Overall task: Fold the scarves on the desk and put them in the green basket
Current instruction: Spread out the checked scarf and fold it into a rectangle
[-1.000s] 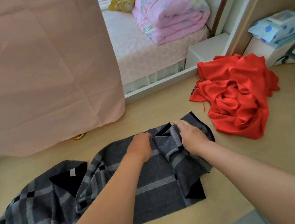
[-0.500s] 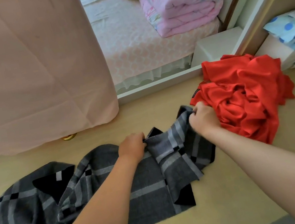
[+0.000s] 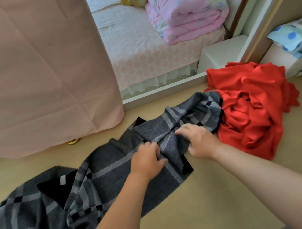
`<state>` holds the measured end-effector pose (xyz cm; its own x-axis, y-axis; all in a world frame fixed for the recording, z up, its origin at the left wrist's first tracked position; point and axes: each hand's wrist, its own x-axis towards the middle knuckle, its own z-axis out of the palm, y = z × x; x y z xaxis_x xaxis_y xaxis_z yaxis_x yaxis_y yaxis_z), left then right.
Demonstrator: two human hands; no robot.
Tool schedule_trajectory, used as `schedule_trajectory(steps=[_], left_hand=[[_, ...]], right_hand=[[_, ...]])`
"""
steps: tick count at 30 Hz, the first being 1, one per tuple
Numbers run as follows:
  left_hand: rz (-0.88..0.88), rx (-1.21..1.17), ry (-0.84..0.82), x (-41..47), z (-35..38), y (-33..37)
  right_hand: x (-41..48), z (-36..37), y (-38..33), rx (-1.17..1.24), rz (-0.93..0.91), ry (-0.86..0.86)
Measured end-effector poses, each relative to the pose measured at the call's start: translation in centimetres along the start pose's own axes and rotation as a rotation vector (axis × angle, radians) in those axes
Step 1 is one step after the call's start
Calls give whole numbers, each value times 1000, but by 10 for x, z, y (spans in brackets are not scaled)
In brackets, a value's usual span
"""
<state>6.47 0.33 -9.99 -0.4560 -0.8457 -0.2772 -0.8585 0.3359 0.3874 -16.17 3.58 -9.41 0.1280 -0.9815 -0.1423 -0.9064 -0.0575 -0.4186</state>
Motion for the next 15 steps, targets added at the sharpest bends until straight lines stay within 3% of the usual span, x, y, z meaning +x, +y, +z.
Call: schedule_trajectory(steps=[2,5,8,11,13,15], left_hand=[[64,82,-185,-10,13,1],[77,88,-213,-15,23,-4],[85,8,-256,-17,20,-10],[73,-4,-316,-25,13,-17],[51,19,-412,-34,4,-19],[42,73,-543,-44,-3,-16]], right_hand=[[-11,12,-8,-228,-103,-134],[-15,14,-23,-512,-133,-173],[-18,8,-28,-598,-119,-224],[-21,-5,-27,-704,-180,-109],[-33,-23,-27,-804,-48,-223],[-48,-41,-25,-854,299,-433]])
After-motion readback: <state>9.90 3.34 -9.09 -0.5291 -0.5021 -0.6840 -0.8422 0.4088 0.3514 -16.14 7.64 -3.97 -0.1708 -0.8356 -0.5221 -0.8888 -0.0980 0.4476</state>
